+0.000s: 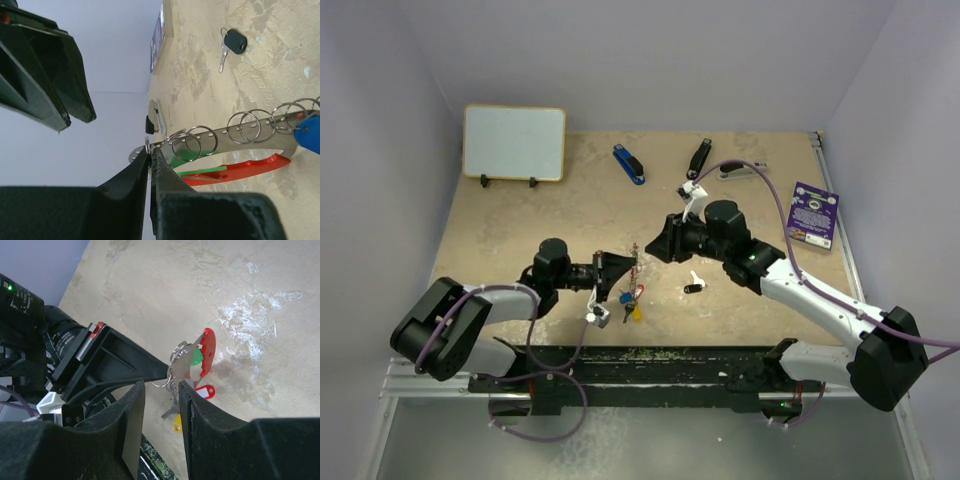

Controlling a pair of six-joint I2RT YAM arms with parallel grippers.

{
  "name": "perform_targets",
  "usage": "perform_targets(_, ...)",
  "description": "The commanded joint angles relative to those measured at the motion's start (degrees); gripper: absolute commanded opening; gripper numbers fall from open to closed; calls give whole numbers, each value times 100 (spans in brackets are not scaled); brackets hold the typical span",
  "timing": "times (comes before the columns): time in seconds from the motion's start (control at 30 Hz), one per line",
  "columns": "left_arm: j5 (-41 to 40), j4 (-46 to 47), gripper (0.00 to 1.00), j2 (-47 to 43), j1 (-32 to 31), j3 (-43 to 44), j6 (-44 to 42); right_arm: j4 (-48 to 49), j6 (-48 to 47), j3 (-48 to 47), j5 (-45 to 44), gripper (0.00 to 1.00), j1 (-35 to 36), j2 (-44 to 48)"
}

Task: Put the keys on the keyring

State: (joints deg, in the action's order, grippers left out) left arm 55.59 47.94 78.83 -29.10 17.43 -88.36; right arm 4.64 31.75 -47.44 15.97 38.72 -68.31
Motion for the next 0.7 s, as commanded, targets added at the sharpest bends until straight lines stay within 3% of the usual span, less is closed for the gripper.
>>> perform_targets(0.0, 350, -1222, 9, 268, -184, 314, -881, -171, -100, -90, -157, 38, -1, -90)
perform_targets(0.27, 271, -1148, 22, 445, -566, 448, -812, -736, -109, -222, -782, 42, 0, -172)
perform_targets(0.37, 65, -696, 25, 360, -579, 419, -268, -1061, -68, -261, -1262, 44, 4, -54)
perform_targets(0.67, -1710, -756, 27, -219, -579, 760, 1206, -2417, 117, -434, -1504, 41, 2, -698)
